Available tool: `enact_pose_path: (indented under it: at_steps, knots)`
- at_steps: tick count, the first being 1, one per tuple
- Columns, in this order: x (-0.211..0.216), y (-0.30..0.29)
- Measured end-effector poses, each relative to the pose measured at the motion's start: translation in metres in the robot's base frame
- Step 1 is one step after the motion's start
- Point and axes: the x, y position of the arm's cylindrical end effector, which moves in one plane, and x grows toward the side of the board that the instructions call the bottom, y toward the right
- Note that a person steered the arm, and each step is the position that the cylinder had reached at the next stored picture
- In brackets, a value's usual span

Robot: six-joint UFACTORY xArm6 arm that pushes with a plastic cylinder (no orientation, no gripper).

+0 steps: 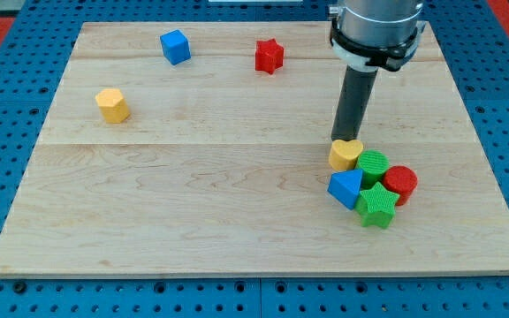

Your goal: Move the red star into the green circle

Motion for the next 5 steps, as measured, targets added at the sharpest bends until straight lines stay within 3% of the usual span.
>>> enact_pose_path:
  at_steps: [3, 4, 5]
  knots:
    - [-0.146, -0.001]
    - [-0.191, -0.026]
    - [-0.207, -0.077]
